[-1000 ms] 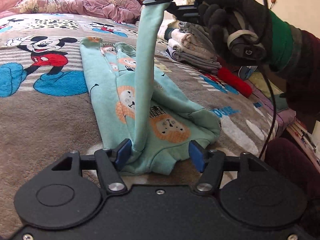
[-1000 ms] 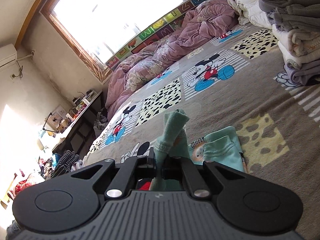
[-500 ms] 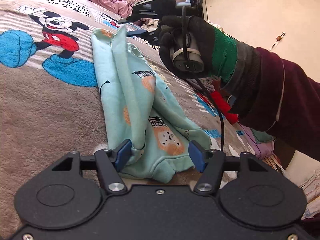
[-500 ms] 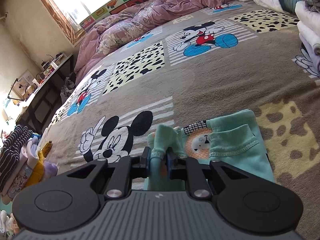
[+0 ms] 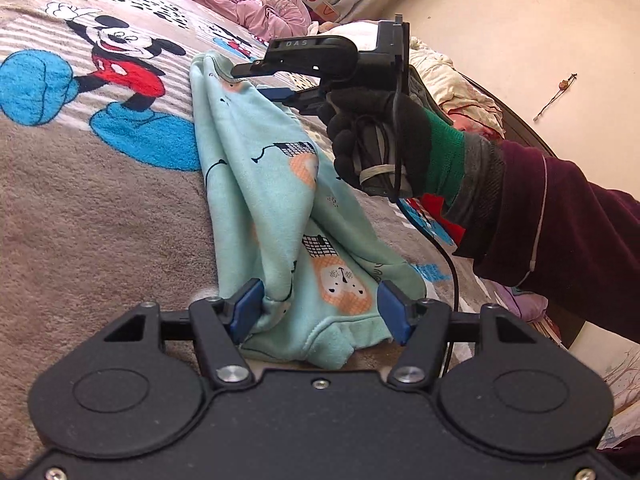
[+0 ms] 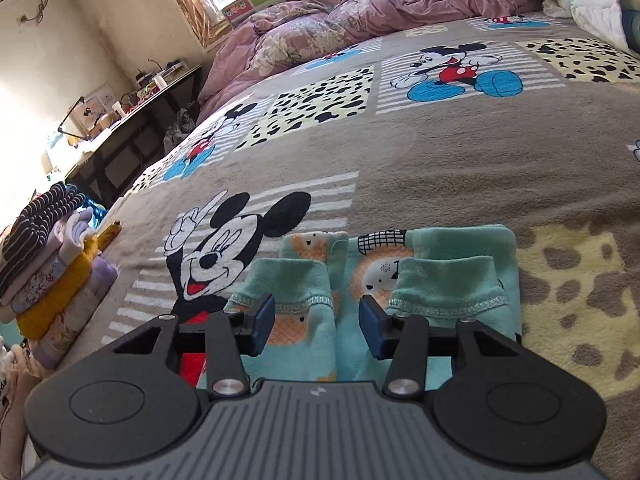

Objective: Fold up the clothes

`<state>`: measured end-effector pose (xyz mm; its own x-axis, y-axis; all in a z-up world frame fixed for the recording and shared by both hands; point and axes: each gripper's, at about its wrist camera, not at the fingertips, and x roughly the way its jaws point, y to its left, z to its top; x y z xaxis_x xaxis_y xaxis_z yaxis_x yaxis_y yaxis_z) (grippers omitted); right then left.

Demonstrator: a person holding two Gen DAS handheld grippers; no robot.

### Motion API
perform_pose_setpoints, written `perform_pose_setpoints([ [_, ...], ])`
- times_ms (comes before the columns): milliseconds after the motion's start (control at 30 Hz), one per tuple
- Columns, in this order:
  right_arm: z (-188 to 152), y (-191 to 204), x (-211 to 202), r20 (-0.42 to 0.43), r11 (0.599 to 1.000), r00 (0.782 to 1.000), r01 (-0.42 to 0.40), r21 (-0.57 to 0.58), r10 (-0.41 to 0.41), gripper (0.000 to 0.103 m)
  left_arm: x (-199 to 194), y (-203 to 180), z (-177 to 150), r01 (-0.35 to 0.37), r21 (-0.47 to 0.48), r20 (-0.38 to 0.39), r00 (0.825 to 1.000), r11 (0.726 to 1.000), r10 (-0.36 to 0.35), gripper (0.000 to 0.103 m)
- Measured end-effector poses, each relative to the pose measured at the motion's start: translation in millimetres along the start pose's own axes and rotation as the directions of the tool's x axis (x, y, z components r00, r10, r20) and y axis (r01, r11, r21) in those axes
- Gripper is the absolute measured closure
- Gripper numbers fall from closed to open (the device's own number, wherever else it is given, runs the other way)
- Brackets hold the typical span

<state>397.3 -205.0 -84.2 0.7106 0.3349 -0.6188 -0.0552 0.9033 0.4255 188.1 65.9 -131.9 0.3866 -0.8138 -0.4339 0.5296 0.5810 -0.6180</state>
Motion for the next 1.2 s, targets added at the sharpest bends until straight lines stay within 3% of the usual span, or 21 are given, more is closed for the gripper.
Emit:
perform_pose_setpoints([
  [33,-2.0,2.6,2.4,-0.008,1.000,1.000,-0.001,-0.016,0.001,0.064,0.4,0.7,0.3,0.000,-0.003,0.000,1.000,1.000,0.000,0.041],
  [67,-4.1,5.1,4.8,-0.016,0.999,1.000,-0.002,-0.033,0.002,0.089,0.8,1.4,0.5,0.001,-0.005,-0.001,1.000,1.000,-0.001,0.041],
  [100,-5.6,6.7,5.2,-0.016,0.999,1.000,-0.005,-0.040,0.005,0.094,0.6,2.1,0.8,0.002,-0.009,0.000,1.000,1.000,-0.002,0.041],
  [267,-3.7,-3.3,-19.7,0.092,0.998,0.995,-0.046,0.052,0.041,0.095,-0.9,16.3,3.3,0.055,-0.104,0.009,0.998,0.993,-0.055,0.041],
  [533,-8.6,-17.8,-3.9,0.073,0.997,0.997,-0.003,0.080,-0.003,0.095,-11.7,38.2,2.5,0.127,-0.264,0.043,0.992,0.956,-0.120,0.052],
  [800,-8.6,-11.9,5.7,0.048,0.998,0.998,0.049,0.028,-0.050,0.094,-15.9,39.1,3.2,0.139,-0.276,0.044,0.990,0.951,-0.131,0.051],
  [900,-4.6,-8.5,2.6,0.058,0.998,0.996,0.069,0.011,-0.070,0.084,-19.0,36.7,3.8,0.141,-0.263,0.051,0.990,0.955,-0.132,0.045],
  [933,-2.0,-7.2,-5.0,0.089,0.998,0.994,0.061,0.011,-0.062,0.079,-20.4,36.2,3.5,0.144,-0.257,0.054,0.989,0.956,-0.135,0.044],
  [1033,5.9,-4.1,-27.7,0.158,0.998,0.986,0.065,-0.007,-0.063,0.078,-24.1,35.7,3.3,0.136,-0.248,0.060,0.990,0.959,-0.125,0.043],
  [1200,-7.2,-15.7,-79.5,0.185,0.999,0.982,0.014,0.042,-0.021,0.078,-39.2,35.5,6.5,0.083,-0.232,0.121,0.991,0.969,-0.056,0.041],
])
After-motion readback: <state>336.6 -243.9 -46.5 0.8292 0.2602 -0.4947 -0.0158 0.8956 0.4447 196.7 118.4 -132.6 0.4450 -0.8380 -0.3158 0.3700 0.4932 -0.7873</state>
